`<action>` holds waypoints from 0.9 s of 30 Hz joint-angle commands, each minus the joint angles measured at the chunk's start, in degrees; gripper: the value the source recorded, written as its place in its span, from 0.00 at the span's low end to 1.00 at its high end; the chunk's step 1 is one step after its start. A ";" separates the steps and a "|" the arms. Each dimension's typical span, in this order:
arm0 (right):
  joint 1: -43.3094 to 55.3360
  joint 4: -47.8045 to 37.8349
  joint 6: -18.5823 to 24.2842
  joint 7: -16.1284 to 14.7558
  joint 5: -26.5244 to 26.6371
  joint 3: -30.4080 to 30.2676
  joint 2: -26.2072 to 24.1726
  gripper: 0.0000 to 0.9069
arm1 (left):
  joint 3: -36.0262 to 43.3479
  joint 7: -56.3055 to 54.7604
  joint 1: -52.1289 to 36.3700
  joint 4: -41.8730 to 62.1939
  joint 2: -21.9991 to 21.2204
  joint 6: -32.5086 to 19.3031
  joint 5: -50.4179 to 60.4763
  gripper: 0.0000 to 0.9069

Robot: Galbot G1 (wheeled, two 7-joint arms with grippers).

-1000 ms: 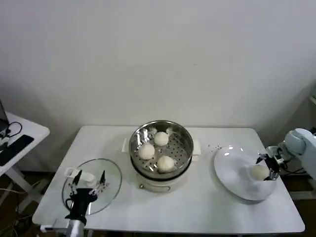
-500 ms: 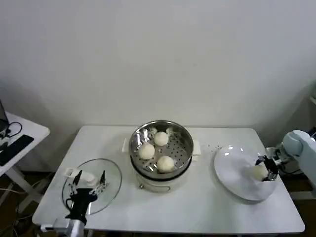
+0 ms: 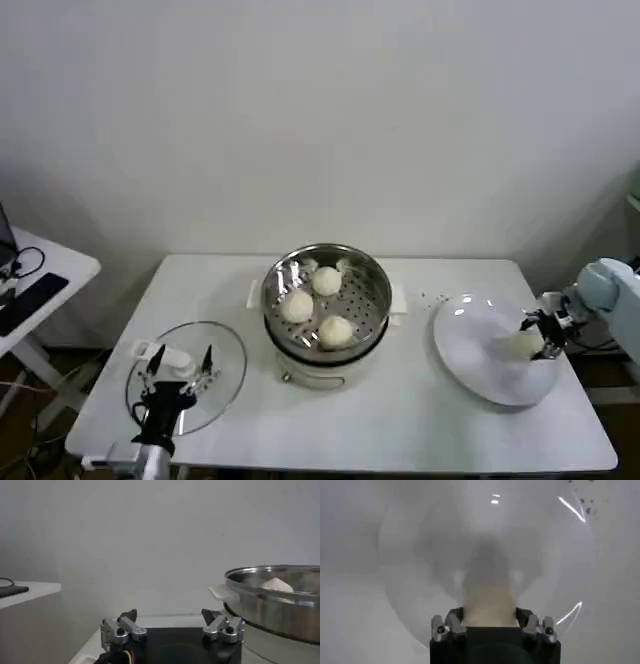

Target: Take steamed baozi put them in steamer then cover it.

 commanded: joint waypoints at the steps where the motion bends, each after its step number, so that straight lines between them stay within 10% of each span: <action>1: 13.44 5.28 -9.00 0.09 21.04 -17.66 -3.12 0.83 | 0.38 0.10 -0.16 -0.32 -0.10 -0.04 -0.12 1.00; 14: 56.17 13.00 -17.60 -0.39 51.49 -61.69 5.36 0.83 | 2.82 0.59 -0.02 -1.94 0.46 -0.39 2.52 1.00; 27: 59.49 15.88 -21.88 1.93 65.66 -66.49 21.38 0.83 | 3.20 0.82 0.12 -2.62 0.60 -1.09 1.68 1.00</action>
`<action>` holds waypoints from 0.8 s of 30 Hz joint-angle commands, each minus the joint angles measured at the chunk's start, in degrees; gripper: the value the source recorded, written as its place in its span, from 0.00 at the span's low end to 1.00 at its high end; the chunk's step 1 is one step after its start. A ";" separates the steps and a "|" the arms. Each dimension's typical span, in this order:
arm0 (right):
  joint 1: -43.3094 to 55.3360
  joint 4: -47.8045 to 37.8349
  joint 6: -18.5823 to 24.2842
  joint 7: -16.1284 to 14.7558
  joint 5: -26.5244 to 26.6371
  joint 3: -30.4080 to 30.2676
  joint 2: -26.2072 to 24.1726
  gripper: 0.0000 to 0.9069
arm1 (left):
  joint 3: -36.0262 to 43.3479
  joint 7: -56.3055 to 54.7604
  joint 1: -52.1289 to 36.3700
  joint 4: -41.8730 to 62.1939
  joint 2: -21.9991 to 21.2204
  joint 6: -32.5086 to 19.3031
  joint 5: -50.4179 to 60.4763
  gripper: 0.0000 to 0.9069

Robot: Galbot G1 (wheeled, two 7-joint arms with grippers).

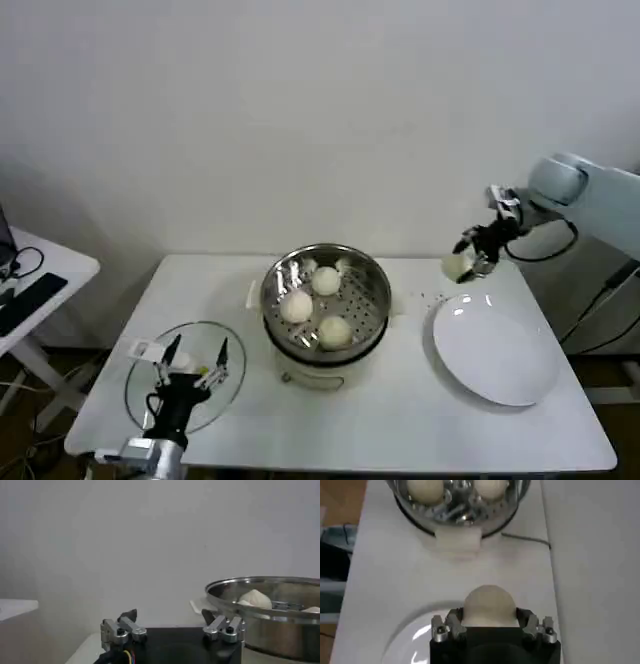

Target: Take steamed baozi put them in steamer then cover it.

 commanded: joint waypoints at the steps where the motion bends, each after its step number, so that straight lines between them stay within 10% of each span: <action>1: 10.26 2.96 -5.08 2.06 17.01 -12.39 13.95 0.83 | 0.13 0.13 1.11 -1.38 0.49 -0.21 -1.24 1.00; 24: -2.88 -1.41 -6.73 6.25 14.83 -6.38 25.23 0.83 | -1.73 0.00 1.74 -2.27 0.77 -0.54 -2.54 1.00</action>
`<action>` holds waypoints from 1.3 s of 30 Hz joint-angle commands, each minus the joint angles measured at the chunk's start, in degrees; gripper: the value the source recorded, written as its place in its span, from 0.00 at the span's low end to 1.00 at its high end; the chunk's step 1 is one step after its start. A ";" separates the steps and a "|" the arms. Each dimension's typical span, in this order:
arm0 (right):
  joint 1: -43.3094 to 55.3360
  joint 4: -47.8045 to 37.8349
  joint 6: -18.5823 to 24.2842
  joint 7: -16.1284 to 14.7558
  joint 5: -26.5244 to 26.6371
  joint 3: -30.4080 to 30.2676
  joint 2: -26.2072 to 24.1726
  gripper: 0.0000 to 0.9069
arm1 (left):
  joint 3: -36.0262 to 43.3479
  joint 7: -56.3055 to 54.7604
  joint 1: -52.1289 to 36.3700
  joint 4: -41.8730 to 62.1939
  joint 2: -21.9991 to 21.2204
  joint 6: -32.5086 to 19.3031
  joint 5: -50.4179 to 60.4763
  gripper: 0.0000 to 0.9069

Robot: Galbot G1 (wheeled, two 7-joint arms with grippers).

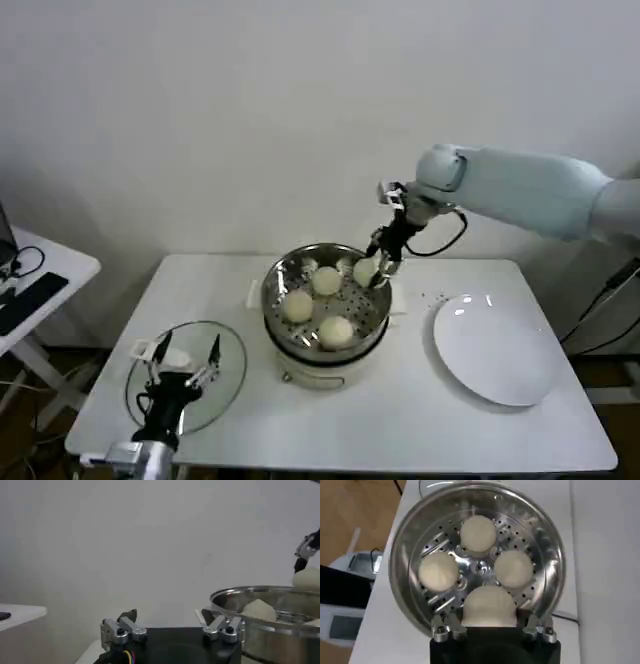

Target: Take steamed baozi put them in steamer then cover it.

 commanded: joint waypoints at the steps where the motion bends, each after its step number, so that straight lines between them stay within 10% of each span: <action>1: -4.76 -2.04 -0.71 1.16 0.10 0.58 5.48 0.83 | -0.20 0.00 0.35 0.01 0.10 -0.27 -0.41 1.00; 29: -7.51 -3.76 -0.04 1.61 -4.67 0.29 3.93 0.83 | 0.20 0.03 -0.22 1.37 0.31 -0.49 -0.63 1.00; 39: -7.46 -3.39 0.39 1.86 -4.91 0.20 4.00 1.00 | 0.26 0.03 -0.25 1.40 0.42 -0.59 -0.66 1.00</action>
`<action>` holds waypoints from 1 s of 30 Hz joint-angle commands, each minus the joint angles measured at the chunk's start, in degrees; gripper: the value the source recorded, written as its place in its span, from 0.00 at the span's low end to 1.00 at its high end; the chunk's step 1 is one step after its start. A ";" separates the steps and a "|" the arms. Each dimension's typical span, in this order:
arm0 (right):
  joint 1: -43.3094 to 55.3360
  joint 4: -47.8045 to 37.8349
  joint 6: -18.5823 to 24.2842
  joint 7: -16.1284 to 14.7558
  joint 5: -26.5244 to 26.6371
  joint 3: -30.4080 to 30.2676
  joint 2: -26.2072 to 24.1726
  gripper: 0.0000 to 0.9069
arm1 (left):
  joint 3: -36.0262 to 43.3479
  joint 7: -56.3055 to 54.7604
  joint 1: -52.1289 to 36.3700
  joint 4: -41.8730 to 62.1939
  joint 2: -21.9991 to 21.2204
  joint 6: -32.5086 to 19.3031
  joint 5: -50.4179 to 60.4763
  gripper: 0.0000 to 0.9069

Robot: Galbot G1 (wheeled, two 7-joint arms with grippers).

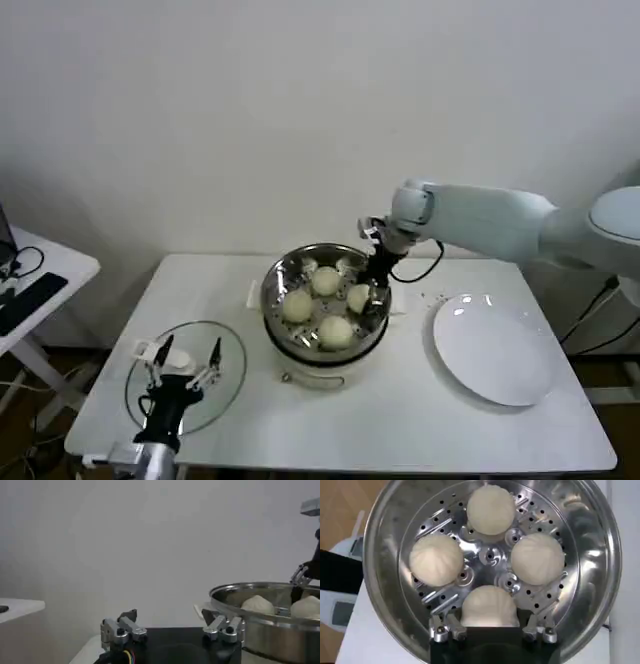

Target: Take steamed baozi put them in steamer then cover it.

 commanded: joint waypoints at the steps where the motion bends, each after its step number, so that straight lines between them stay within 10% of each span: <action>1: -0.10 0.18 0.19 -0.10 -0.29 0.03 0.08 1.00 | -0.01 0.02 -0.03 0.03 0.07 -0.07 -0.01 1.00; 16: 5.10 5.70 0.92 0.09 2.39 1.84 -4.16 1.00 | 0.34 -0.25 -0.35 -0.02 -0.29 0.39 0.28 1.00; 26: 3.09 18.82 3.51 20.23 0.24 11.75 -19.33 1.00 | -0.01 -0.63 -0.98 0.62 -0.38 0.44 0.35 1.00; 30: -0.50 23.55 3.92 22.50 -1.21 16.82 -26.65 1.00 | 0.05 -0.65 -0.80 0.43 -0.61 0.46 0.58 1.00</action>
